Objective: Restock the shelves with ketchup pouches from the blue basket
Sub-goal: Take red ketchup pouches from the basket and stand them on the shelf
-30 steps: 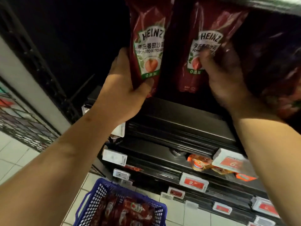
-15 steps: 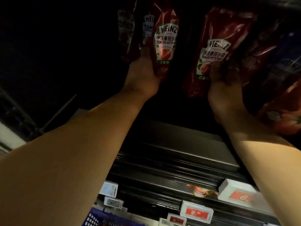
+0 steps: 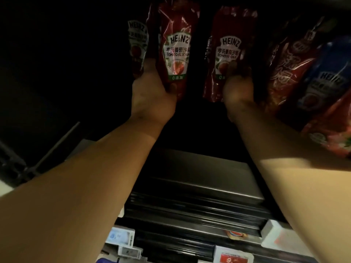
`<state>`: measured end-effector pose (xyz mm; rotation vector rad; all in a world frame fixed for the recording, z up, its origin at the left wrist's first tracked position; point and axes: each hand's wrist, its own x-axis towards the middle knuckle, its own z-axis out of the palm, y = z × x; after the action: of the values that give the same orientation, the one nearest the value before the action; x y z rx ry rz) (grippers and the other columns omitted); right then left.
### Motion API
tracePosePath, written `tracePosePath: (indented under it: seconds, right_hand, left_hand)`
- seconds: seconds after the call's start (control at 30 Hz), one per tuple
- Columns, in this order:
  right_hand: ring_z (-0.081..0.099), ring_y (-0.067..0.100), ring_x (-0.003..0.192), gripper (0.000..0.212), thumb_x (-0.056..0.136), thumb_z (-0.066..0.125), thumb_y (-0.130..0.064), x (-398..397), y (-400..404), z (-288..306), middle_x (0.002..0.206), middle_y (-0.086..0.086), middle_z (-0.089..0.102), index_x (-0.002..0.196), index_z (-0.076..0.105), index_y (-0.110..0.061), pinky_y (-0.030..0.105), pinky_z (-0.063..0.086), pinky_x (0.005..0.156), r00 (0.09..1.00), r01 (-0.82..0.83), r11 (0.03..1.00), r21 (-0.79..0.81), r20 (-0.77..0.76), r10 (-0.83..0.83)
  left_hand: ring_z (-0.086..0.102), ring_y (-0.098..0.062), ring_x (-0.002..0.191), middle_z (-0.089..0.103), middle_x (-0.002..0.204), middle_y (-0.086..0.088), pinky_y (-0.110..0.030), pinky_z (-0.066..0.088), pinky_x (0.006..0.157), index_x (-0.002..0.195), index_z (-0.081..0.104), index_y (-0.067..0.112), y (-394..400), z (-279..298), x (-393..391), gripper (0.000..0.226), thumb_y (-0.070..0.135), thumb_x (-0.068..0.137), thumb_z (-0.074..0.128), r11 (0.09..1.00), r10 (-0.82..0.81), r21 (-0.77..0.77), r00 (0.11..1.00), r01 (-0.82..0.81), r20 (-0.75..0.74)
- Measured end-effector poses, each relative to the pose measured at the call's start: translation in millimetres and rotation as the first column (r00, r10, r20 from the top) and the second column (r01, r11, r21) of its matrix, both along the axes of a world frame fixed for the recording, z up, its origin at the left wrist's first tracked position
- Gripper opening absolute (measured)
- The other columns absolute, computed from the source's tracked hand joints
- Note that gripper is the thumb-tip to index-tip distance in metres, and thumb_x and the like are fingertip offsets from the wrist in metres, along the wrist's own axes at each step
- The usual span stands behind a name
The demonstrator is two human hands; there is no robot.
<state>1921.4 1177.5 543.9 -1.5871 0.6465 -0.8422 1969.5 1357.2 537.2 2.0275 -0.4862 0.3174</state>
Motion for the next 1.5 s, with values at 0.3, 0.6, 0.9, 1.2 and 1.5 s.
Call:
tracePosePath:
  seconds: [0.3, 0.6, 0.9, 1.2, 1.5]
  right_hand:
    - [0.062, 0.018, 0.115, 0.049, 0.106, 0.036, -0.016, -3.9, -7.4, 1.8, 0.149, 0.007, 0.05, 0.153, 0.029, -0.027, 0.01, 0.051, 0.072, 0.997, 0.041, 0.997, 0.072, -0.064, -0.036]
    - [0.058, 0.03, 0.125, 0.041, 0.104, 0.042, -0.013, 6.2, -18.7, -2.8, 0.141, 0.016, 0.056, 0.144, 0.047, -0.004, 0.02, 0.052, 0.077, 0.994, 0.093, 0.995, 0.036, -0.061, -0.091]
    - [0.046, 0.024, 0.134, 0.067, 0.103, 0.052, -0.029, -0.5, -3.7, -5.2, 0.151, 0.009, 0.047, 0.157, 0.018, -0.01, -0.012, 0.016, 0.072, 0.965, 0.252, 0.924, -0.287, 0.005, -0.262]
    - [0.03, 0.041, 0.144, 0.093, 0.094, 0.059, -0.053, -6.8, 6.5, -6.7, 0.159, 0.023, 0.024, 0.16, 0.004, -0.015, 0.04, 0.029, 0.115, 0.904, 0.162, 0.868, -0.469, -0.282, -0.321]
    - [0.028, 0.037, 0.146, 0.098, 0.091, 0.064, -0.05, -9.8, 6.6, -6.8, 0.159, 0.02, 0.023, 0.16, 0.004, -0.017, 0.034, 0.027, 0.11, 0.908, 0.189, 0.88, -0.436, -0.264, -0.325]
  left_hand:
    - [0.066, -0.018, 0.109, 0.067, 0.122, 0.0, 0.0, 0.026, 0.058, 0.132, 0.051, 0.02, -5.4, 1.7, -5.0, 0.045, 0.026, 0.092, 0.07, 0.993, 0.078, 0.086, 0.995, -0.083, 0.064]
    - [0.057, -0.027, 0.125, 0.06, 0.135, -0.011, -0.023, 0.043, 0.097, 0.14, 0.049, 0.011, -59.9, 18.1, 11.3, 0.043, 0.016, 0.099, 0.061, 0.954, -0.052, 0.298, 0.995, 0.024, 0.087]
    - [0.062, -0.022, 0.117, 0.063, 0.128, -0.01, -0.027, 0.052, 0.098, 0.137, 0.054, 0.015, -59.4, 10.0, 4.6, 0.036, 0.009, 0.101, 0.05, 0.992, -0.016, 0.126, 0.974, -0.013, 0.224]
    - [0.066, -0.025, 0.106, 0.068, 0.117, -0.014, -0.024, 0.05, 0.082, 0.126, 0.059, 0.007, -70.8, 14.4, 13.7, 0.029, 0.006, 0.103, 0.043, 0.979, -0.019, 0.202, 0.978, -0.024, 0.209]
    - [0.02, -0.037, 0.147, 0.019, 0.16, -0.018, -0.054, 0.028, 0.114, 0.157, 0.01, 0.014, -54.2, 10.5, 28.4, 0.129, 0.06, 0.062, 0.085, 0.945, 0.327, 0.044, 0.934, -0.325, -0.14]
